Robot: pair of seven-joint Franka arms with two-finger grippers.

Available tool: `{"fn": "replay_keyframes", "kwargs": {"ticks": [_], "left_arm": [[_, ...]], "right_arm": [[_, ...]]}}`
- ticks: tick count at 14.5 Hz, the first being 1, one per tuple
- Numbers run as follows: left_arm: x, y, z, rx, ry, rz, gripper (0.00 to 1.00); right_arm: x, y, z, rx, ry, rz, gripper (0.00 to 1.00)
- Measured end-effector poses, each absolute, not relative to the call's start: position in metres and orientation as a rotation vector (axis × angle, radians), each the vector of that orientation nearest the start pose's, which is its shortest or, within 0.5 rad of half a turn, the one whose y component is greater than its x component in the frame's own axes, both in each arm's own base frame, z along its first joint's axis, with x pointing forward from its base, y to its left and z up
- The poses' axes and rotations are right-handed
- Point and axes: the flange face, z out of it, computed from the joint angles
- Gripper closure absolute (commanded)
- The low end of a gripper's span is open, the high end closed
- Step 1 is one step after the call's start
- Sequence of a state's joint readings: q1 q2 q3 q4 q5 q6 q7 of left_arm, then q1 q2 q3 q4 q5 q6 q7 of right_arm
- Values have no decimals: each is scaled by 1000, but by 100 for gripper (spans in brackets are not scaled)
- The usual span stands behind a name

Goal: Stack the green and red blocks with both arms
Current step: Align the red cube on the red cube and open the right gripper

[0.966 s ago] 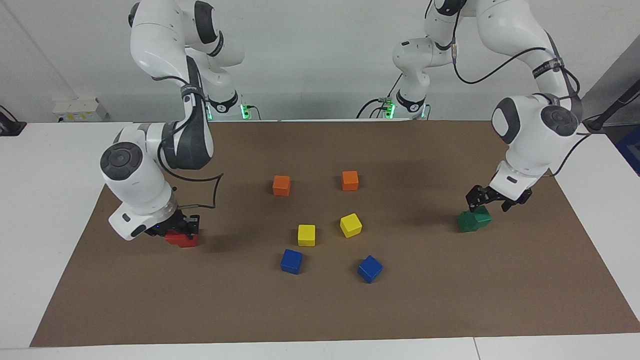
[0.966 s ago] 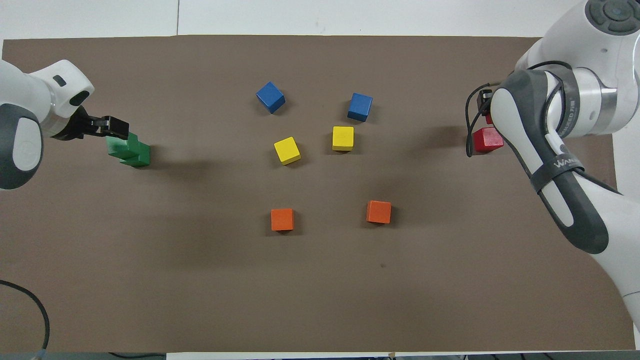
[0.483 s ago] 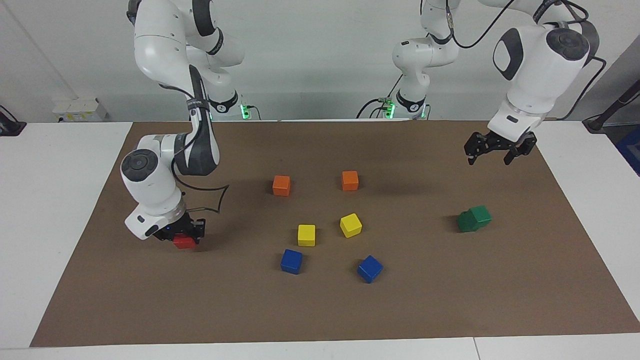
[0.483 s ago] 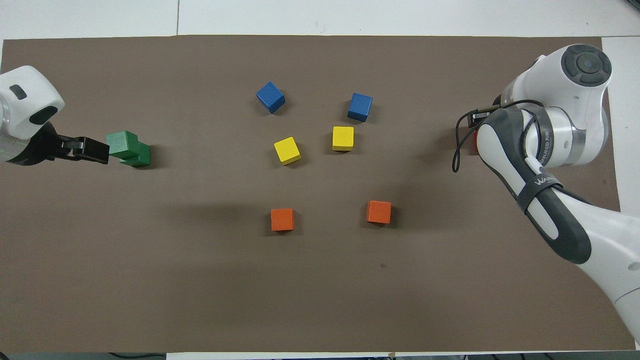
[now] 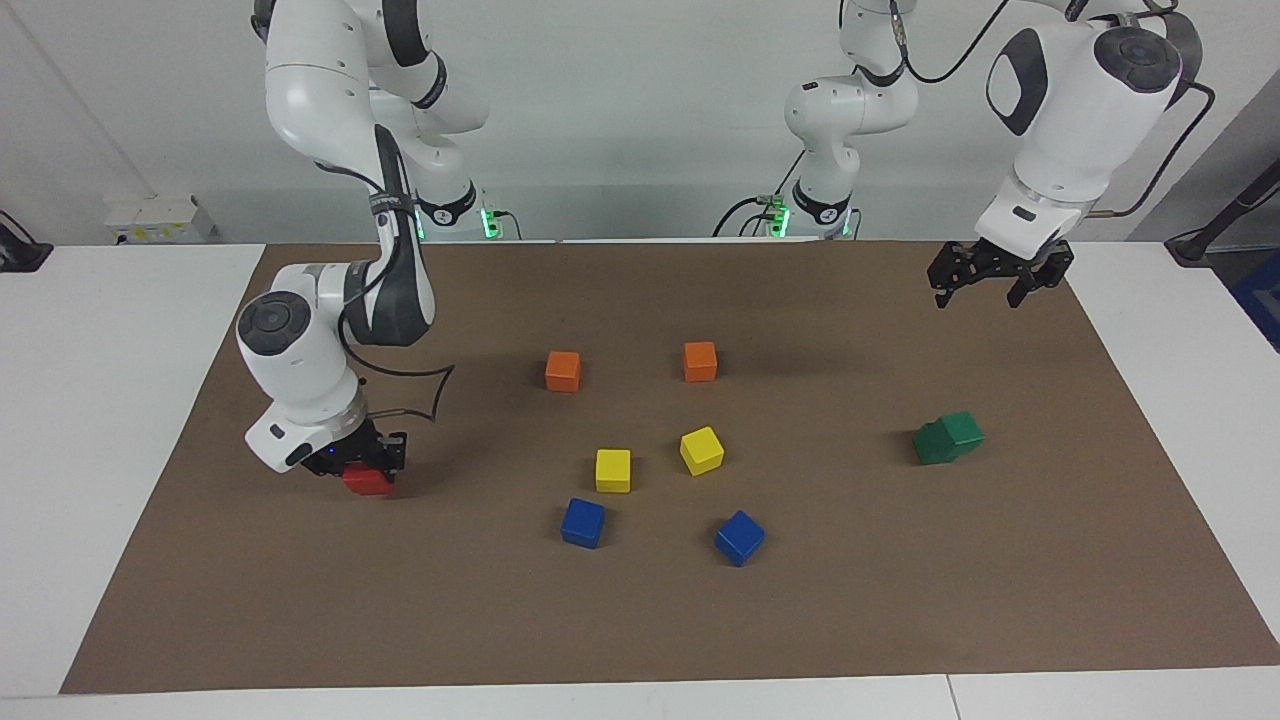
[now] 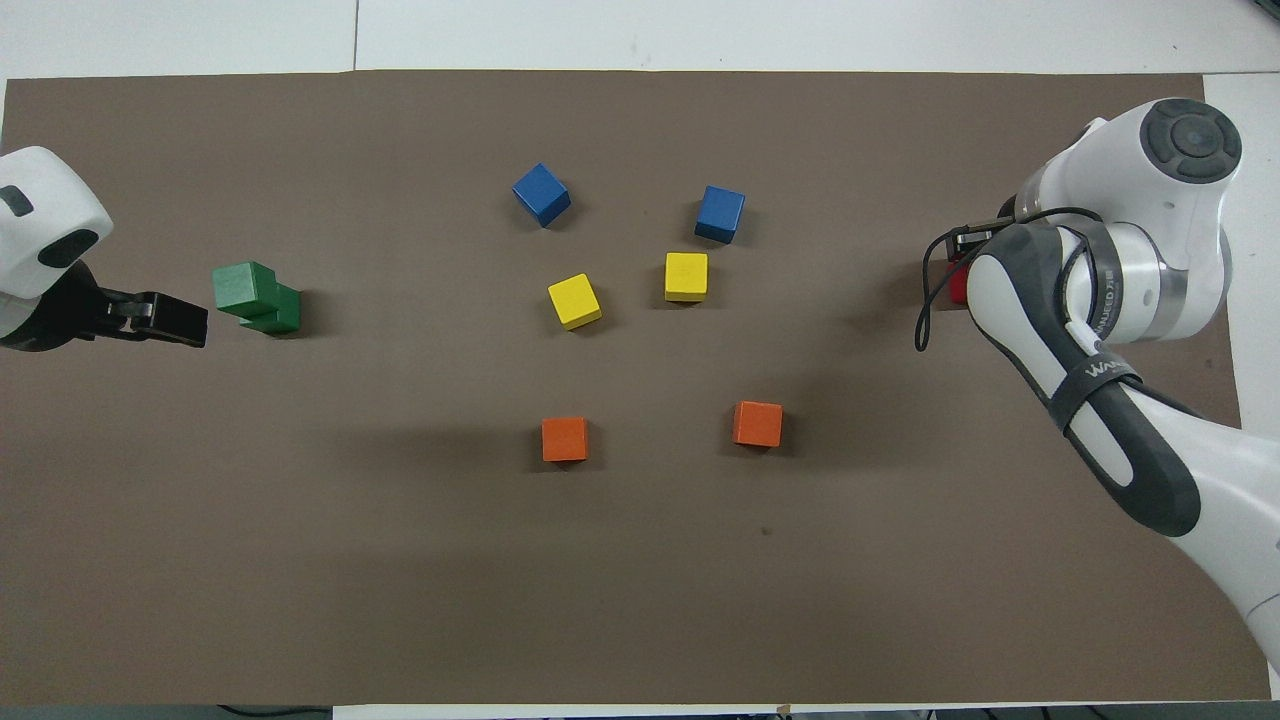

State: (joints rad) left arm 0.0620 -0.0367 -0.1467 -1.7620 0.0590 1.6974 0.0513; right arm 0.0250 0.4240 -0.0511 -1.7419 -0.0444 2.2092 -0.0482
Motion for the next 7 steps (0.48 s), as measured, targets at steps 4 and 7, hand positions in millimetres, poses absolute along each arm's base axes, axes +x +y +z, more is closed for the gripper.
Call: {"fn": "replay_keyframes", "kwargs": {"ticks": [4,7], "left_arm": [[546,-51,573,-3084,239,52,0],[550,-46,579,-3090,222,51,0]], "right_arm": [[659,-27,338,-3191,-56,-72,100],[659,-22,337,-3180,-57,-71,100]]}}
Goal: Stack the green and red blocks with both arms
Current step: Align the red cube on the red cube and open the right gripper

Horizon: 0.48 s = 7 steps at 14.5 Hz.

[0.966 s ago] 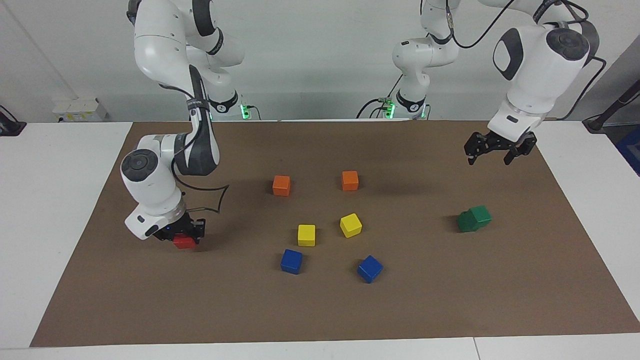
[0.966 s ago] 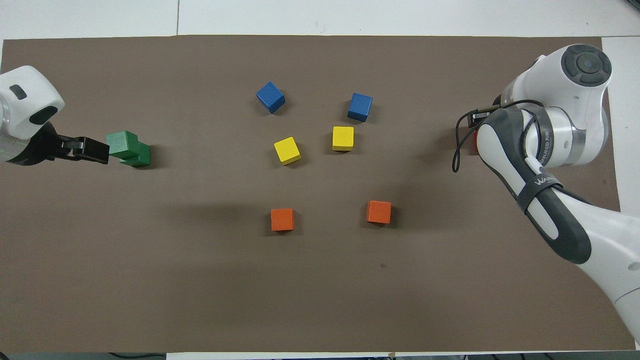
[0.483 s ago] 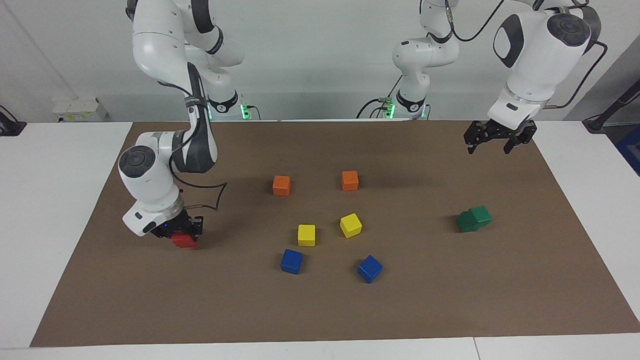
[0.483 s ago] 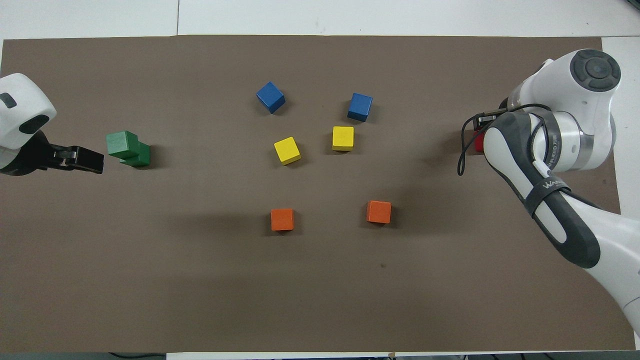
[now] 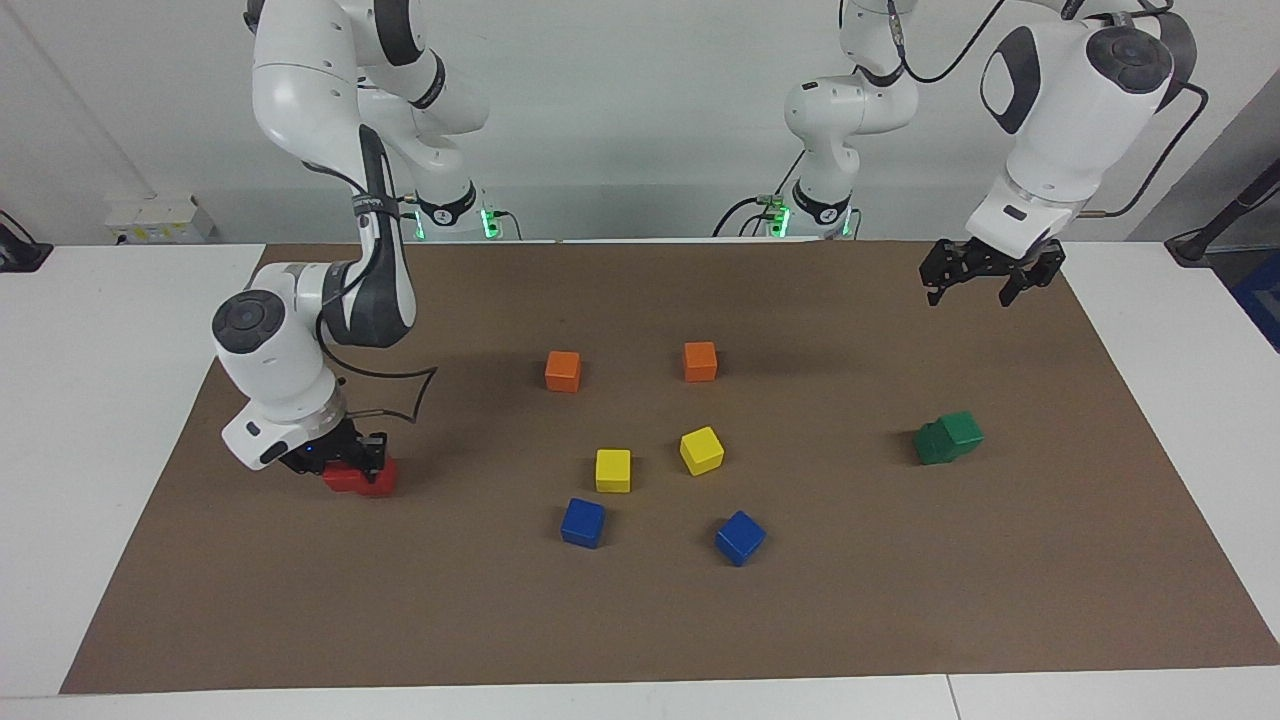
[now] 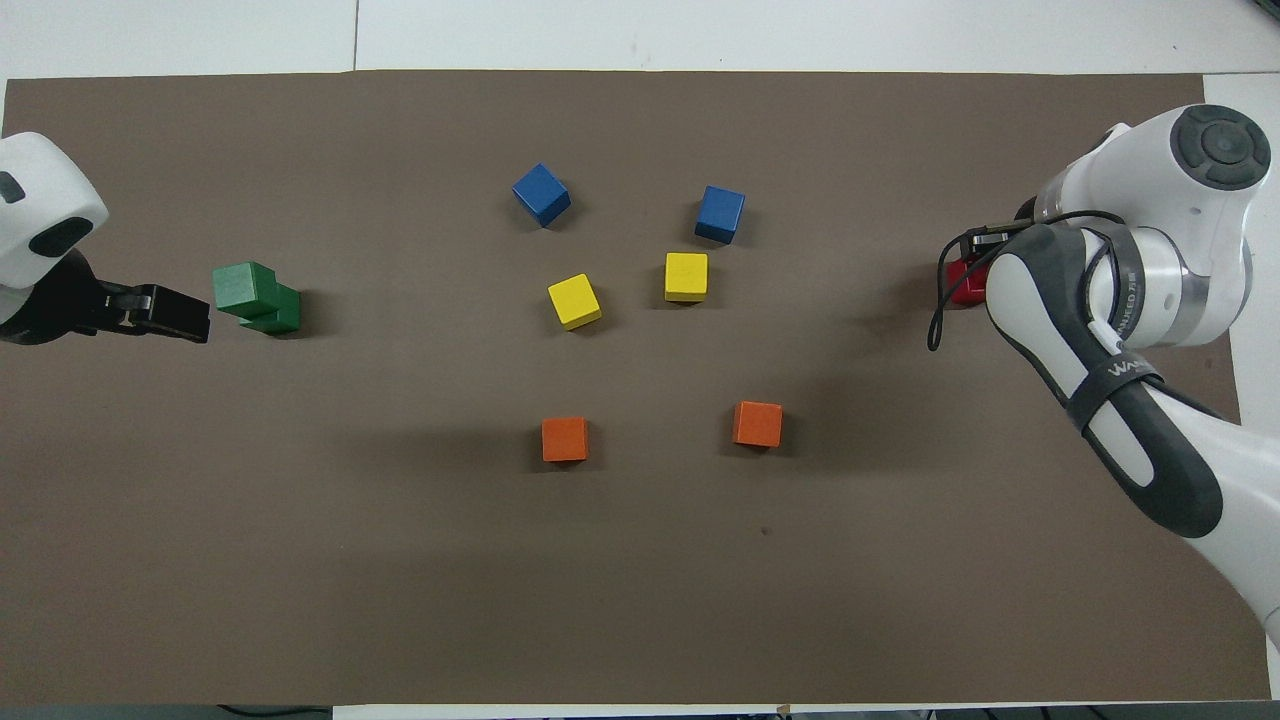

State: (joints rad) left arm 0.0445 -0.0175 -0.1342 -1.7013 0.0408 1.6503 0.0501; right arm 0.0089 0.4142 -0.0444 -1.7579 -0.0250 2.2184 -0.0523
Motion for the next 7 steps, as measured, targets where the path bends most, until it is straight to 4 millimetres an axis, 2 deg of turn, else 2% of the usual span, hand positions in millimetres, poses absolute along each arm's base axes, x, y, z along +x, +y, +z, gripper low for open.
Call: {"fn": "replay_keyframes", "kwargs": {"ticks": [5,7], "left_arm": [[551,-55,583,-3094,162,30,0],[554,-53,589,-3096,153,0,0]], "right_arm": [[657,-22,337,-3178,-52,-70,100],[655,-21,337,-3172,-42,-67,100]]}}
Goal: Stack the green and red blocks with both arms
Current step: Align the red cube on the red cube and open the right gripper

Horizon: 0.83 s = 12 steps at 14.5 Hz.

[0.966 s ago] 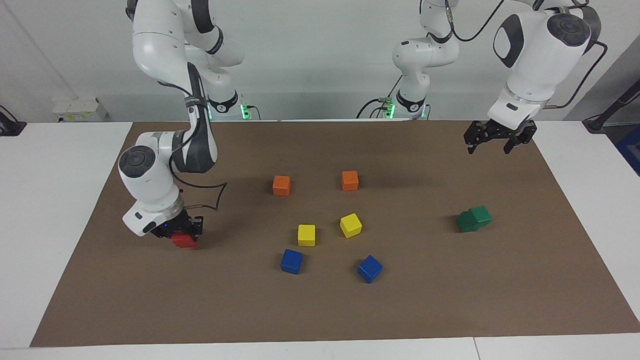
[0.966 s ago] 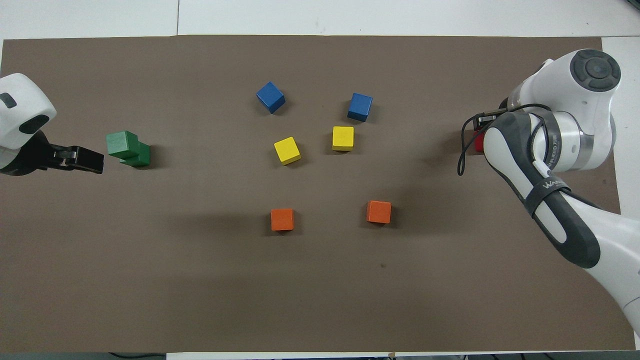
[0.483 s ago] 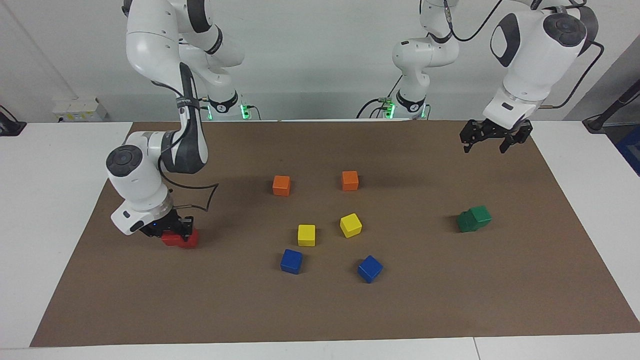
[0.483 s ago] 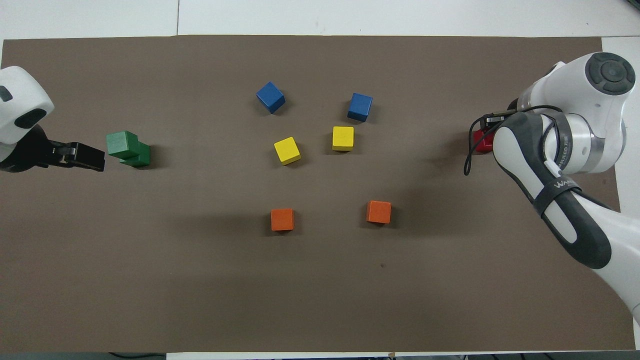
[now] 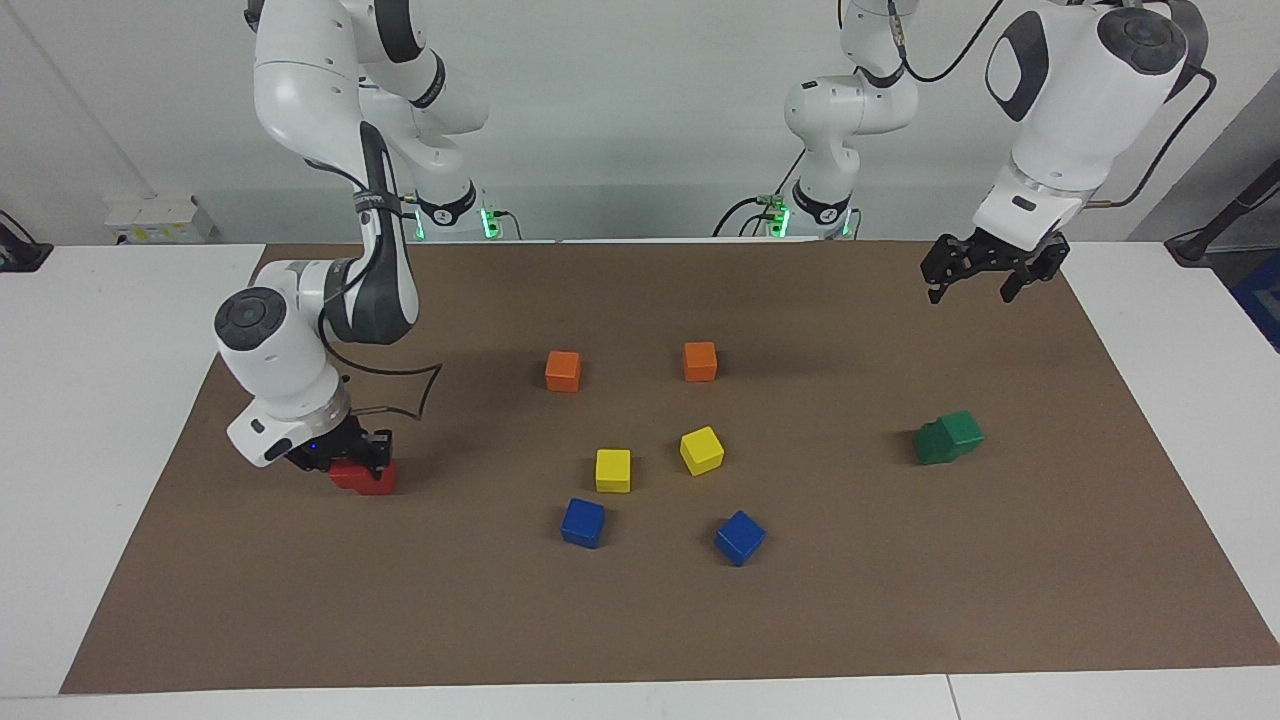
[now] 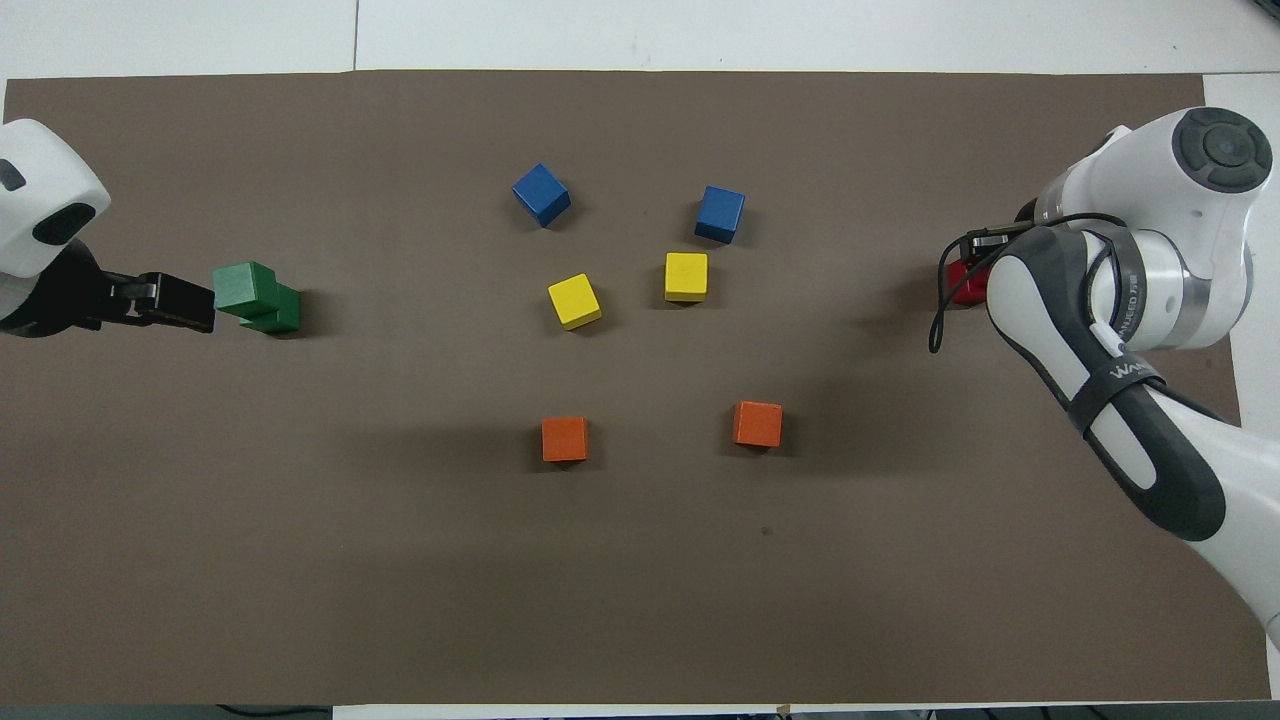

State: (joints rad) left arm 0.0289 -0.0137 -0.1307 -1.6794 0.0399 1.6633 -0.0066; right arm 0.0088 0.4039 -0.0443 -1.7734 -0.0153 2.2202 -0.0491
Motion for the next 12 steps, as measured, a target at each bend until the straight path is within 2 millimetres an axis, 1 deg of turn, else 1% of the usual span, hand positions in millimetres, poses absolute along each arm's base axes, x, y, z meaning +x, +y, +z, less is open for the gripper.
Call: {"fn": "replay_keyframes", "kwargs": {"ticks": [3,6,7,8,9,12], "left_arm": [[555,-53,604,-3098,151,-43,0],[552,-57,603,-3097,162,-7,0],[552,-57,604,-3097,164,-6,0],[552,-59,606,-3097,167,-7,0],[551,-61,608,-3097,172,-8,0],[551,-62,609,-3097,175,-13,0]], "right_arm": [[653,-20,337,-3164,-34,-65,100],[653,-20,337,-3163,-31,-75,100],[652,-20,337,-3161,-21,-94,89],[650,-20,337,-3156,2,-116,12],[648,-21,336,-3148,29,-134,0],[646,-21,336,-3139,95,-158,0]]}}
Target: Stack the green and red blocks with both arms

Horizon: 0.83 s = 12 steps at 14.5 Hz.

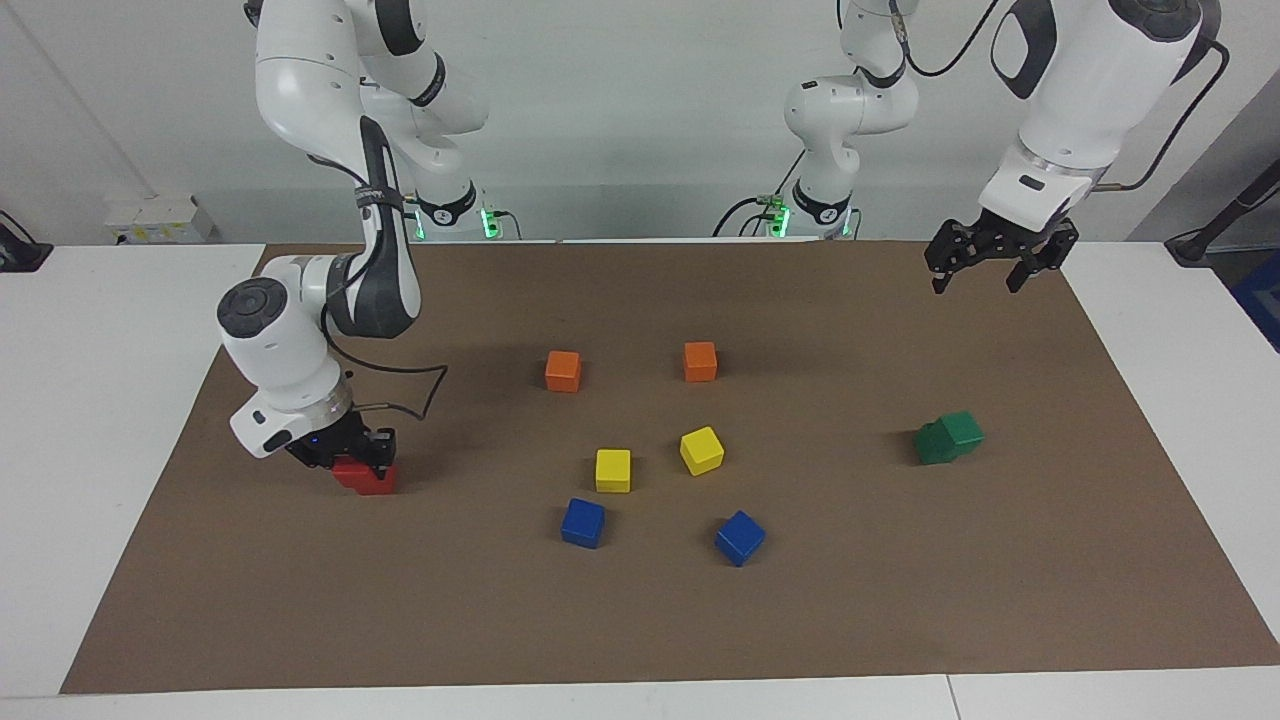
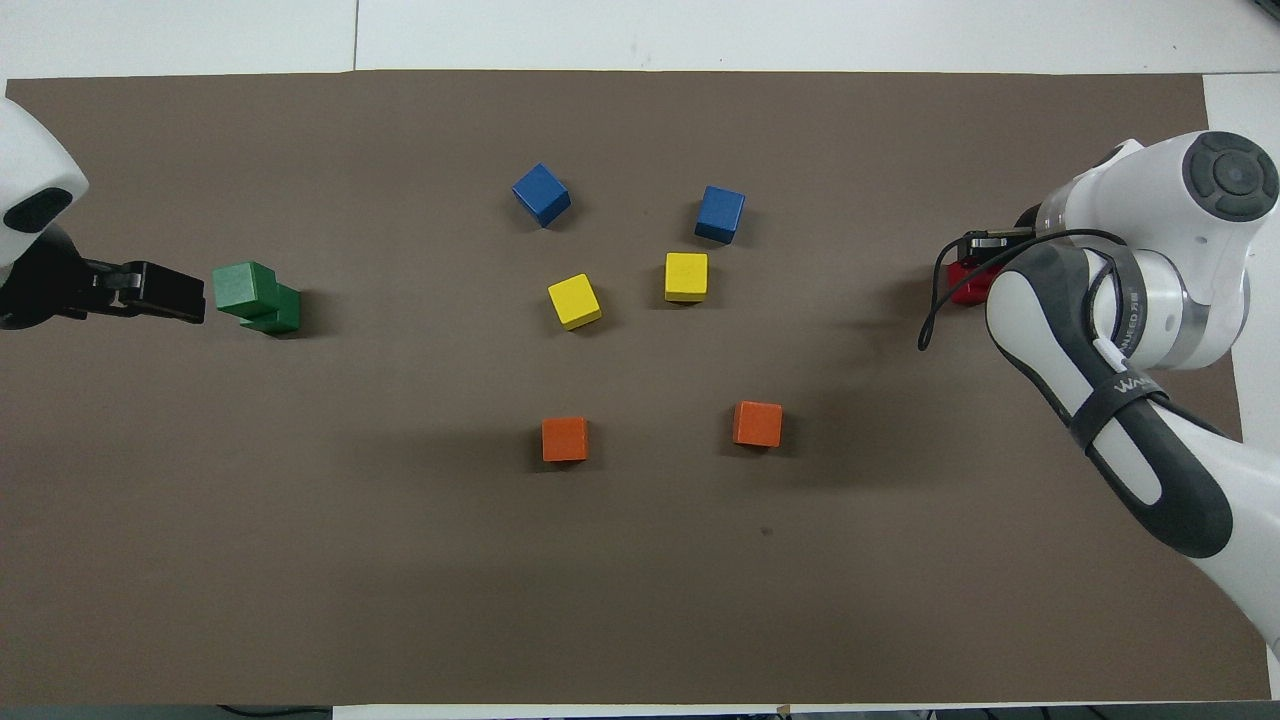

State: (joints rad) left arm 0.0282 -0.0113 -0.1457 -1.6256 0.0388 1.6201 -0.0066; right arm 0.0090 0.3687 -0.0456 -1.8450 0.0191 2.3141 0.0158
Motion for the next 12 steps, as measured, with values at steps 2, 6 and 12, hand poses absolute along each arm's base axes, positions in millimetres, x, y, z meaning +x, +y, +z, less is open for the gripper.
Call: {"fn": "replay_keyframes", "kwargs": {"ticks": [2,6,12], "left_arm": [[551,-61,609,-3097,174,-13,0],[552,-61,609,-3097,169,-13,0],[552,-61,609,-3097,165,-13,0]], "right_arm": [[642,-20,327,-3137,106,-134,0],[643,-17,328,-3137,98,-122,0],[650,-6,454,-3181,33,-30,0]]}}
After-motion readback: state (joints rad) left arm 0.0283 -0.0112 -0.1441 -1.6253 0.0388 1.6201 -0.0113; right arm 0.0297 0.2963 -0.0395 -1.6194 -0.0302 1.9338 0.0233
